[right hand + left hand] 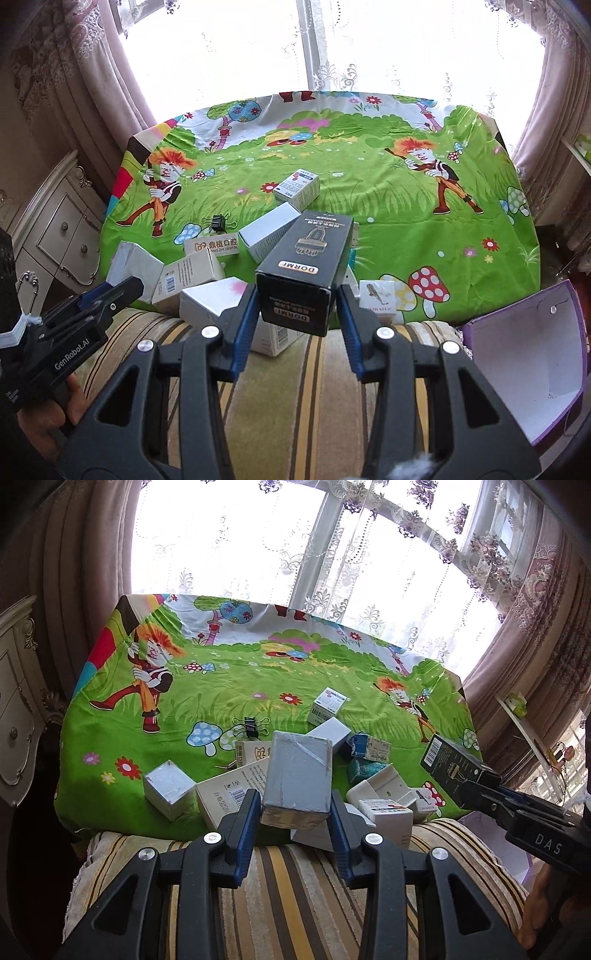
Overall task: Organize rigid objects
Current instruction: 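Carry both boxes into the purple storage box and open both grippers, then move both grippers back to the pile of boxes on the bed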
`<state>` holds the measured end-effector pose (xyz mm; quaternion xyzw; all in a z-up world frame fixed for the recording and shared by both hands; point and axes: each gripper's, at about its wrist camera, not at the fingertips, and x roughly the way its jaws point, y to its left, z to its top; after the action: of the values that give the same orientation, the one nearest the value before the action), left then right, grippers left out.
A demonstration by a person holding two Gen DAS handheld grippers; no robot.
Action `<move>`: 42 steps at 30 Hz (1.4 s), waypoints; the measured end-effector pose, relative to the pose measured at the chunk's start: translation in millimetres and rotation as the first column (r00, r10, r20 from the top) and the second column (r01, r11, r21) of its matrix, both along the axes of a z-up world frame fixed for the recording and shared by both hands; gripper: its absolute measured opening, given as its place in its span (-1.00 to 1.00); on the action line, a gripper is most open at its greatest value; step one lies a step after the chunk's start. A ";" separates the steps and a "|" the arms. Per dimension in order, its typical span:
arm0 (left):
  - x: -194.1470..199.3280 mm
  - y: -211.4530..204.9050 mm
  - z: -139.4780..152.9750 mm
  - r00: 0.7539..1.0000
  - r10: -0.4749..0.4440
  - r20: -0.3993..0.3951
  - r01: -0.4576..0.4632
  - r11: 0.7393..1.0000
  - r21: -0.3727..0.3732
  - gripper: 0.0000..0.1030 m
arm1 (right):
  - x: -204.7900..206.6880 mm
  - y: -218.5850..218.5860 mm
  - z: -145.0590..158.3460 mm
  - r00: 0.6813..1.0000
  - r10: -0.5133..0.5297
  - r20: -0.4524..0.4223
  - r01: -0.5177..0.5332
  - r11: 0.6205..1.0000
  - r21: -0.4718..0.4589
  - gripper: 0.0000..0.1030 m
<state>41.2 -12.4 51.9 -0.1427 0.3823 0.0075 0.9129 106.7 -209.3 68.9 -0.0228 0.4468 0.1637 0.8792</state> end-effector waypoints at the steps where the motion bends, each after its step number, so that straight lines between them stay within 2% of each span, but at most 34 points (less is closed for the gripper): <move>1: -0.6 -7.2 1.9 1.000 -0.018 0.004 0.018 1.000 0.001 -0.27 | -2.9 -7.3 -0.6 1.000 -0.009 0.002 0.009 1.000 -0.008 -0.09; 6: -0.3 -48.4 5.4 0.992 -0.124 0.002 0.125 0.992 -0.014 -0.27 | -19.9 -45.4 -6.3 0.998 -0.065 0.000 0.065 0.997 -0.034 -0.09; 12: 1.8 -105.7 5.0 0.961 -0.277 -0.014 0.277 0.961 -0.017 -0.27 | -37.8 -98.5 -14.8 0.985 -0.170 -0.001 0.169 0.983 -0.070 -0.09; 16: 3.7 -141.2 2.1 0.929 -0.368 -0.035 0.367 0.930 -0.028 -0.27 | -44.2 -136.8 -17.8 0.967 -0.255 -0.011 0.253 0.965 -0.071 -0.09; 23: 1.4 -194.1 1.0 0.867 -0.496 -0.050 0.494 0.868 -0.051 -0.27 | -51.7 -179.5 -18.7 0.934 -0.356 -0.008 0.353 0.930 -0.105 -0.08; 31: 1.6 -238.3 -4.1 0.805 -0.590 -0.066 0.586 0.807 -0.066 -0.27 | -58.8 -206.6 -18.2 0.917 -0.400 -0.005 0.398 0.912 -0.096 -0.08; 34: 2.5 -249.8 -5.9 0.782 -0.619 -0.071 0.614 0.785 -0.078 -0.25 | -60.0 -216.1 -18.5 0.905 -0.426 0.006 0.424 0.900 -0.105 0.04; 35: 3.4 -253.1 -7.3 0.773 -0.629 -0.077 0.624 0.777 -0.081 -0.23 | -61.1 -219.1 -17.9 0.903 -0.429 0.013 0.428 0.898 -0.102 0.14; 37: 1.8 -256.2 -7.6 0.768 -0.635 -0.081 0.631 0.772 -0.074 0.18 | -63.8 -224.7 -14.1 0.890 -0.453 0.045 0.455 0.886 -0.093 0.31; 39: -0.1 -255.5 -5.6 0.770 -0.635 -0.063 0.631 0.773 -0.070 0.43 | -68.7 -230.7 -7.9 0.877 -0.472 0.094 0.478 0.876 -0.064 0.55; 42: -1.4 -253.3 -3.6 0.774 -0.631 -0.047 0.627 0.775 -0.072 0.52 | -74.0 -235.4 2.2 0.859 -0.481 0.176 0.493 0.869 -0.030 0.80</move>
<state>39.8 -265.7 48.3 -0.0300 0.4390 -0.3029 0.8453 32.8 -444.7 71.1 0.0453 0.3705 -0.0831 0.9240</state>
